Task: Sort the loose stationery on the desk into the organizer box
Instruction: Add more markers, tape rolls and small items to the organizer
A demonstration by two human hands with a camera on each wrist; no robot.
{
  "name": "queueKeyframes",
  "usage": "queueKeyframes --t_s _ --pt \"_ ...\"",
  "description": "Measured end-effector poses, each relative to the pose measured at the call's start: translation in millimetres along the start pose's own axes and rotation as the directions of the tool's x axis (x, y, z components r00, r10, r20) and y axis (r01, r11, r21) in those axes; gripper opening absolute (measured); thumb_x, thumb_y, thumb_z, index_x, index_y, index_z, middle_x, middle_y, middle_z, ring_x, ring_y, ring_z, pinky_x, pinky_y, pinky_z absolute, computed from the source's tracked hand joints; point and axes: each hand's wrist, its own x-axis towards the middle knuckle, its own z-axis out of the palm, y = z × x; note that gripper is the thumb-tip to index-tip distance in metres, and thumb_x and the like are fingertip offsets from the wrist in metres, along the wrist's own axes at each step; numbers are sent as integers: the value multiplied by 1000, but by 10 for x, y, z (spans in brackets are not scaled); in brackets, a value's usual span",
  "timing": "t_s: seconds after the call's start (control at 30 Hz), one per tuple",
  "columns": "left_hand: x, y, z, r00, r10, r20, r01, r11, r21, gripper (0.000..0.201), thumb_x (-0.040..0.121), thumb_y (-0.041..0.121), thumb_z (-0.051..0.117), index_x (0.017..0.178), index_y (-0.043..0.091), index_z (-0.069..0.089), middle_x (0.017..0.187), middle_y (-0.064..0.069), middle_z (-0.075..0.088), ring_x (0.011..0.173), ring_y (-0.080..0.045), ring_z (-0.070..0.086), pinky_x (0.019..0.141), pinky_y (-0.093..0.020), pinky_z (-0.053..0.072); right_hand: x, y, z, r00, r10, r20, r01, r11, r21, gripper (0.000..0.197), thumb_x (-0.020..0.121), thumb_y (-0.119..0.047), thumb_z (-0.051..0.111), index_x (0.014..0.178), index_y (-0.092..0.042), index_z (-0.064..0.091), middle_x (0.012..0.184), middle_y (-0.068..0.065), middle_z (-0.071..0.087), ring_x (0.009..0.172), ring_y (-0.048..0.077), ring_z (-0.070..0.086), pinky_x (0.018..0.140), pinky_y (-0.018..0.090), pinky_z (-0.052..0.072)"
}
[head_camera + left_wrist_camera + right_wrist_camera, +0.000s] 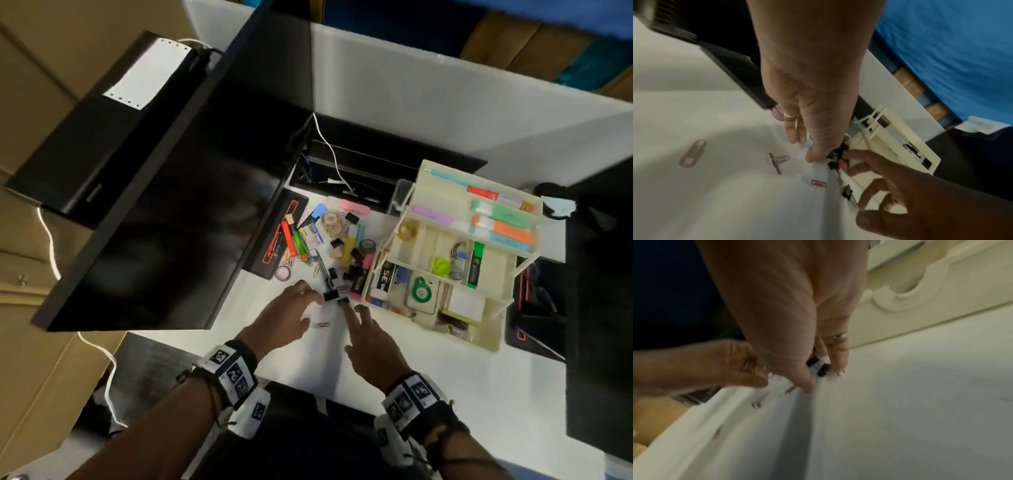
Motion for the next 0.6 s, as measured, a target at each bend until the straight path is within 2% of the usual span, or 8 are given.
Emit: queueKeyframes --t_s 0.1,0.17,0.23,0.3,0.37,0.43,0.5,0.6 --pt "194 146 -6 996 87 -9 -86 991 104 57 87 3 66 137 27 55 145 8 45 126 -17 48 98 -35 52 134 -116 181 993 64 -96 -65 998 -7 103 88 -20 77 165 -17 9 153 17 35 108 35 64 75 43 63" --pt "306 222 -25 988 153 7 -152 978 143 54 89 -1 63 138 21 57 146 4 48 125 -22 50 99 -38 52 240 -140 270 987 119 -110 -118 993 23 98 89 -14 73 164 -16 11 156 17 31 109 35 64 74 43 62" --pt "371 214 -11 980 198 17 -198 966 165 49 89 -1 62 134 17 60 142 1 53 122 -25 54 98 -41 53 302 -148 285 986 136 -100 -133 990 38 87 92 -6 64 162 -16 14 161 17 25 113 33 62 77 41 62" --pt "406 152 34 978 206 23 -206 963 172 46 89 0 62 132 16 62 142 -3 56 125 -26 54 100 -43 53 312 -163 252 985 163 -56 -159 985 75 64 97 -3 52 156 -14 30 155 15 34 119 32 57 87 40 58" --pt "432 102 83 974 224 28 -226 960 166 35 90 3 62 124 14 67 133 -5 60 119 -27 58 94 -43 55 306 -144 237 986 162 -41 -158 983 95 39 101 -7 42 139 -11 50 138 14 47 113 33 56 89 43 55" --pt "476 81 108 972 234 37 -236 956 175 18 91 8 61 105 14 70 116 -3 62 104 -26 62 82 -41 56 324 -120 261 986 167 -10 -165 981 100 36 98 -5 41 132 -12 53 132 15 49 105 34 60 85 44 56" --pt "519 77 120 971 236 17 -236 954 184 11 92 8 60 90 15 68 101 -1 62 92 -24 62 71 -36 52 317 -93 270 986 166 -4 -164 980 111 36 97 -3 42 130 -11 54 128 16 48 97 36 63 79 47 56" --pt "558 111 99 968 250 1 -247 953 174 10 91 9 62 86 14 69 94 -1 63 86 -25 64 68 -36 52 272 -110 147 984 178 -14 -176 979 101 32 96 -5 49 127 -9 57 119 16 51 90 38 63 69 47 55"
